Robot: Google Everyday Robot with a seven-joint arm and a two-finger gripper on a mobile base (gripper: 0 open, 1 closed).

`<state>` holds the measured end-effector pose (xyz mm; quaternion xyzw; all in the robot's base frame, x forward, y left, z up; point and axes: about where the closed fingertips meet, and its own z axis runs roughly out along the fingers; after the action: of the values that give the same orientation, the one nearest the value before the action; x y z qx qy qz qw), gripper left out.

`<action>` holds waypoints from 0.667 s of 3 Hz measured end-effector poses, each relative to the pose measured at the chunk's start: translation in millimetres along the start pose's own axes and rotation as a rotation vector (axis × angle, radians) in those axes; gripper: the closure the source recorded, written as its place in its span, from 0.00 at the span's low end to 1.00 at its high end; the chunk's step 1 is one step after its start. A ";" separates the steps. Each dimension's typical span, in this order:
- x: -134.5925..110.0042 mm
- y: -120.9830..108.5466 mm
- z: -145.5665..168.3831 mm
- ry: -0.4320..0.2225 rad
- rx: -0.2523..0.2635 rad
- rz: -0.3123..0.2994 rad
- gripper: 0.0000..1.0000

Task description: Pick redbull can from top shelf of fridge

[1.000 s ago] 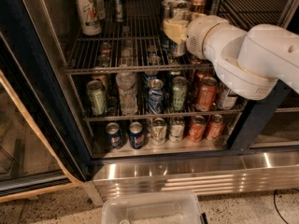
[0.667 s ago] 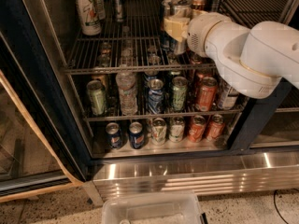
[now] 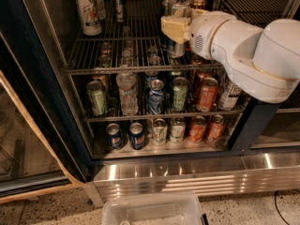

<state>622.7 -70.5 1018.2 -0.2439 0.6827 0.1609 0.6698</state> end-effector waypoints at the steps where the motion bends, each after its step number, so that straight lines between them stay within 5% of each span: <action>1: 2.6 12.1 -10.3 0.014 -0.043 0.008 1.00; 2: 3.0 21.0 -19.6 0.023 -0.071 0.008 1.00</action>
Offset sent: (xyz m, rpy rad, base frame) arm -0.0406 0.0025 -0.0097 -0.0084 0.0566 0.0978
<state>594.8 -64.1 1014.0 -0.2666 0.6850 0.1852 0.6522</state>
